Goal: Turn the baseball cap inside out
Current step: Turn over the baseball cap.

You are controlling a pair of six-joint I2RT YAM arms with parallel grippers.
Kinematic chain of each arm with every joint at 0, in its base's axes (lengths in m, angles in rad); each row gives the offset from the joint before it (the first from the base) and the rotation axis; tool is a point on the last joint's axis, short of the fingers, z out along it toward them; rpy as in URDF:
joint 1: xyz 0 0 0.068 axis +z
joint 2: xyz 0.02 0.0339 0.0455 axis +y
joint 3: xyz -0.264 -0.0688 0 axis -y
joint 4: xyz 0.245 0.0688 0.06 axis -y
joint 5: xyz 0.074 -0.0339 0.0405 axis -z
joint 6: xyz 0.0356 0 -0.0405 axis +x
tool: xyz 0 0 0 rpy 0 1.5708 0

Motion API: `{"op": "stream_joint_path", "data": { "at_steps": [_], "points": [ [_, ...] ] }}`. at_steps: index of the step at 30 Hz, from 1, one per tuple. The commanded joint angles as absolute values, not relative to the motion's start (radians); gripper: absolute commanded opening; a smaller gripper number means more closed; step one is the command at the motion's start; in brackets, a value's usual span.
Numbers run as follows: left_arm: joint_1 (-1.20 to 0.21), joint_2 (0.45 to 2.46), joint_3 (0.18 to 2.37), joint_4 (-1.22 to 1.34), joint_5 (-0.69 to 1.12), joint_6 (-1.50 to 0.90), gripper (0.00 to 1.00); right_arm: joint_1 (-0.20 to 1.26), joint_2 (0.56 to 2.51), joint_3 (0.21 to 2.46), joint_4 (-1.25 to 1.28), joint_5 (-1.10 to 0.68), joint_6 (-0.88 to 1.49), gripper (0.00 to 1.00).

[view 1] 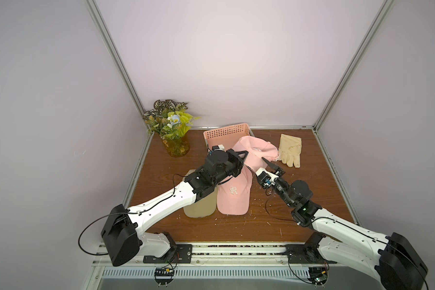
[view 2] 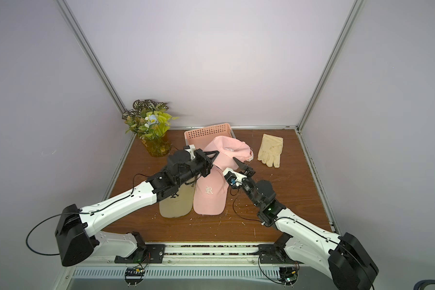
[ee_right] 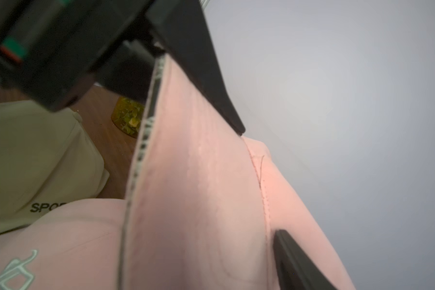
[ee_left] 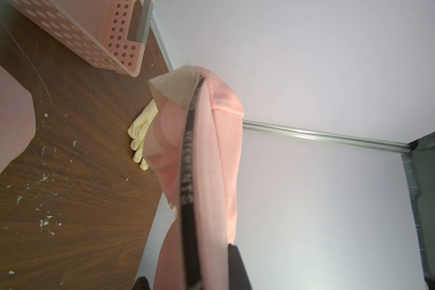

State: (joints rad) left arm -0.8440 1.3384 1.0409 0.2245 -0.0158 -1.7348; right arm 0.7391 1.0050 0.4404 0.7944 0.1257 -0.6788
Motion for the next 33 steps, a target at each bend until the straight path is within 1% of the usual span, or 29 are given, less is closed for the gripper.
{"op": "stream_joint_path", "data": {
  "at_steps": [1, 2, 3, 4, 5, 8, 9, 11, 14, 16, 18, 21, 25, 28, 33],
  "points": [
    [-0.868, 1.343, 1.038, 0.286, 0.027, -1.71, 0.04, 0.745, 1.009, 0.492, 0.858, 0.199, -0.652, 0.31],
    [-0.868, 1.346, 1.041, 0.285, 0.022, -1.685, 0.1, 0.744, 1.007, 0.492, 0.857, 0.212, -0.647, 0.17],
    [-0.868, 1.345, 1.042, 0.289, 0.013, -1.657, 0.17, 0.744, 1.005, 0.492, 0.854, 0.232, -0.639, 0.06],
    [-0.868, 1.345, 1.042, 0.305, 0.0, -1.616, 0.31, 0.745, 0.999, 0.495, 0.841, 0.257, -0.626, 0.0],
    [-0.868, 1.342, 1.045, 0.311, -0.018, -1.573, 0.44, 0.745, 0.995, 0.497, 0.818, 0.284, -0.615, 0.0],
    [-0.868, 1.338, 1.075, 0.284, -0.092, -1.416, 0.72, 0.743, 0.974, 0.516, 0.736, 0.354, -0.562, 0.0],
    [-0.866, 1.338, 1.087, 0.258, -0.122, -1.37, 0.79, 0.742, 0.967, 0.531, 0.702, 0.376, -0.537, 0.0],
    [-0.856, 1.329, 1.095, 0.241, -0.189, -1.231, 0.86, 0.729, 0.959, 0.577, 0.581, 0.405, -0.457, 0.0],
    [-0.823, 1.31, 1.083, 0.229, -0.278, -1.027, 0.89, 0.69, 0.969, 0.661, 0.413, 0.406, -0.334, 0.0],
    [-0.781, 1.293, 1.057, 0.238, -0.275, -0.892, 0.89, 0.664, 0.981, 0.711, 0.32, 0.372, -0.281, 0.0],
    [-0.728, 1.272, 1.027, 0.25, -0.204, -0.731, 0.89, 0.638, 0.997, 0.755, 0.247, 0.336, -0.224, 0.0],
    [-0.651, 1.252, 1.013, 0.168, -0.118, -0.532, 0.88, 0.594, 1.018, 0.814, 0.149, 0.271, -0.141, 0.0],
    [-0.592, 1.229, 0.94, 0.208, 0.121, -0.278, 0.85, 0.529, 1.062, 0.93, -0.02, 0.118, -0.063, 0.0],
    [-0.589, 1.224, 0.9, 0.235, 0.208, -0.143, 0.83, 0.499, 1.083, 0.999, -0.103, -0.019, -0.029, 0.0],
    [-0.588, 1.217, 0.859, 0.281, 0.311, -0.029, 0.8, 0.483, 1.112, 1.081, -0.2, -0.192, -0.008, 0.0]
  ]
}}
